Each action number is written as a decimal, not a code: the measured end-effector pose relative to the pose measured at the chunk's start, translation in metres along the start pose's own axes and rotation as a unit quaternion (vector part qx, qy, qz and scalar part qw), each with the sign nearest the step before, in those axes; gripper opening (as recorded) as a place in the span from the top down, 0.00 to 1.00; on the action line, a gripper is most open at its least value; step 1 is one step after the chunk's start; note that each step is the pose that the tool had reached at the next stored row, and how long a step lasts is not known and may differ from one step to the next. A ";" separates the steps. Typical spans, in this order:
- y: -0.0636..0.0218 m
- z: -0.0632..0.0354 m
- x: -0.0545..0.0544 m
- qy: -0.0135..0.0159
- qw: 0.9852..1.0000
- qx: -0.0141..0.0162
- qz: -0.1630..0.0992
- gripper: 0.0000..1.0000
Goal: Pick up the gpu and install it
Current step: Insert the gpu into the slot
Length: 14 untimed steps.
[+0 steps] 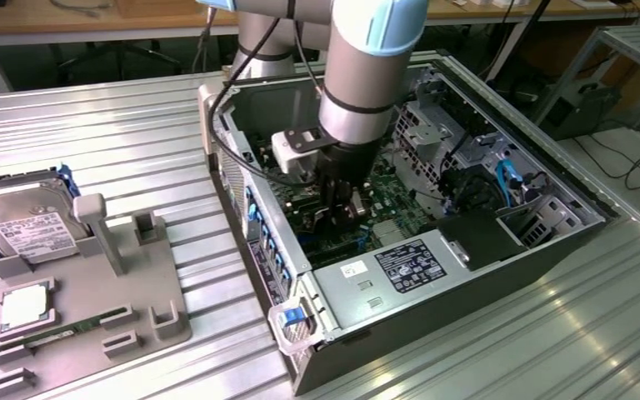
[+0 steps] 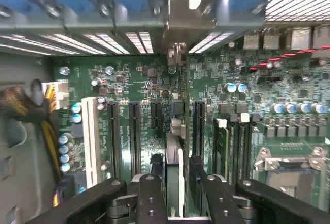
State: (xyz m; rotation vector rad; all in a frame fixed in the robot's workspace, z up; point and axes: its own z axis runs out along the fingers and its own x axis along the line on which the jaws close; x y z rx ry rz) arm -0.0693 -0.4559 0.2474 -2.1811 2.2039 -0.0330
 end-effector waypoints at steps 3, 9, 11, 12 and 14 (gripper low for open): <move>-0.0006 -0.0135 0.000 0.000 1.000 0.001 0.000 0.66; -0.0018 -0.0412 -0.001 0.000 1.000 0.002 0.000 0.66; -0.0018 -0.0415 -0.001 0.000 1.000 0.002 0.000 0.66; -0.0018 -0.0414 -0.001 0.000 1.000 0.002 0.000 0.67; -0.0018 -0.0415 -0.001 0.000 1.000 0.003 0.000 0.74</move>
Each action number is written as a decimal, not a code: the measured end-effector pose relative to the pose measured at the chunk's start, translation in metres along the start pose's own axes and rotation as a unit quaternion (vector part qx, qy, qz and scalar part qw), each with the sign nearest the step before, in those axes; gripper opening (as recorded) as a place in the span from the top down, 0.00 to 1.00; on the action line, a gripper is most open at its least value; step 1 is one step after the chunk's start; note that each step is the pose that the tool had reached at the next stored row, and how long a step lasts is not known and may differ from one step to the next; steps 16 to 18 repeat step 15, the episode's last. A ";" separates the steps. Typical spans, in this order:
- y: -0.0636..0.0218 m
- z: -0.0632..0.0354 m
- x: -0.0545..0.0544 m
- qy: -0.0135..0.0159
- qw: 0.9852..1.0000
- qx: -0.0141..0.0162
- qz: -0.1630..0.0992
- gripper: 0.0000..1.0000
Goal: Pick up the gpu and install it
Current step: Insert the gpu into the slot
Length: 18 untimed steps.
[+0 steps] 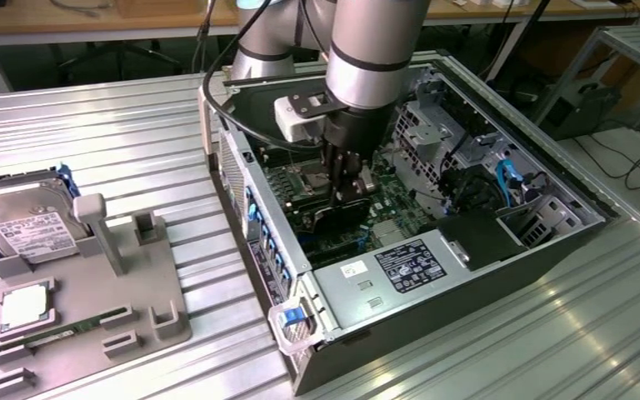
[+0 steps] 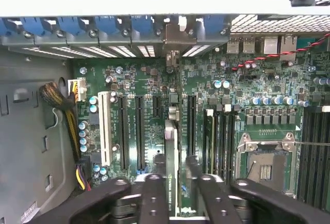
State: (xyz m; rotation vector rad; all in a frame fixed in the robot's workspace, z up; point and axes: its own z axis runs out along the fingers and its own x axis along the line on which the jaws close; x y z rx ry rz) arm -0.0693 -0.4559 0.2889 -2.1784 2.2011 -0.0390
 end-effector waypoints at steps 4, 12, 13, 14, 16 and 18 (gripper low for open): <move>0.0000 0.0000 0.000 0.000 1.000 0.001 0.000 0.89; 0.0000 0.0000 0.000 0.000 1.000 0.003 0.000 0.89; 0.0000 0.0000 0.000 0.000 1.000 0.003 0.000 0.89; 0.0000 0.0000 0.000 0.000 1.000 0.004 0.000 0.89; 0.0000 0.0000 0.000 0.000 1.000 0.004 0.000 0.89; 0.0000 0.0000 0.000 0.000 1.000 0.004 0.000 0.89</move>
